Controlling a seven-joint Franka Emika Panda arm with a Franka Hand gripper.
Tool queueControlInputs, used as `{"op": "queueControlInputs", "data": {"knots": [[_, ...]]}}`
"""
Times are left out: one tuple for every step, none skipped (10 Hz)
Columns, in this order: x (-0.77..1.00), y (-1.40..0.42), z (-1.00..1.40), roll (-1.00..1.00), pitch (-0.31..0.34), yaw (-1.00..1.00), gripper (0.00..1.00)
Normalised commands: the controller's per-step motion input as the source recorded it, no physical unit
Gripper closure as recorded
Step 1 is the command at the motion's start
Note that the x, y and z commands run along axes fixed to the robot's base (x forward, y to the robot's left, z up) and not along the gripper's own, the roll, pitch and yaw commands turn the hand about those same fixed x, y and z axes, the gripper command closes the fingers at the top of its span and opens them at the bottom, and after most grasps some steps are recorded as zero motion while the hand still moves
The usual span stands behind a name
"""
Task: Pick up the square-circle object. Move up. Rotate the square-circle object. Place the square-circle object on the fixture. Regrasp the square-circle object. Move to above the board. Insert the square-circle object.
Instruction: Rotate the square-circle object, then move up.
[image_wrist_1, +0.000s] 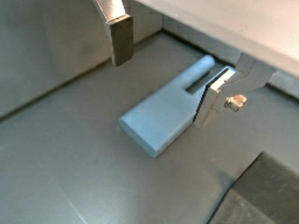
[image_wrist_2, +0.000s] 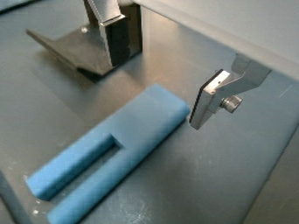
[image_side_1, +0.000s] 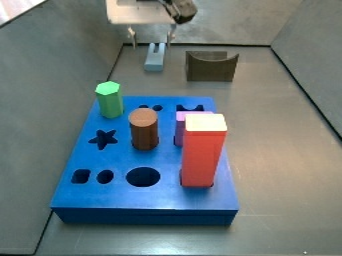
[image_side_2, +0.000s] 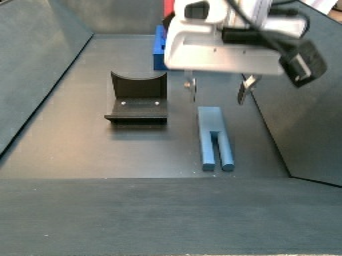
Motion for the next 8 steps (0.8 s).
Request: {"op": "queueControlInputs", "data": {"knots": [[0.05, 0.01, -0.95, -0.03, -0.035, -0.01, 0.0], [0.05, 0.01, -0.81, -0.03, -0.035, 0.0, 0.0], [0.05, 0.01, -0.68, -0.04, -0.039, 0.0, 0.0], [0.04, 0.01, -0.56, -0.04, -0.045, 0.01, 0.0], [0.04, 0.01, -0.4, -0.05, -0.05, 0.01, 0.0], [0.04, 0.01, -0.28, -0.05, -0.05, 0.02, 0.0], [0.0, 0.0, 0.0, 0.0, 0.0, 0.0, 1.0], [0.0, 0.0, 0.83, 0.0, 0.0, 0.0, 1.0]]}}
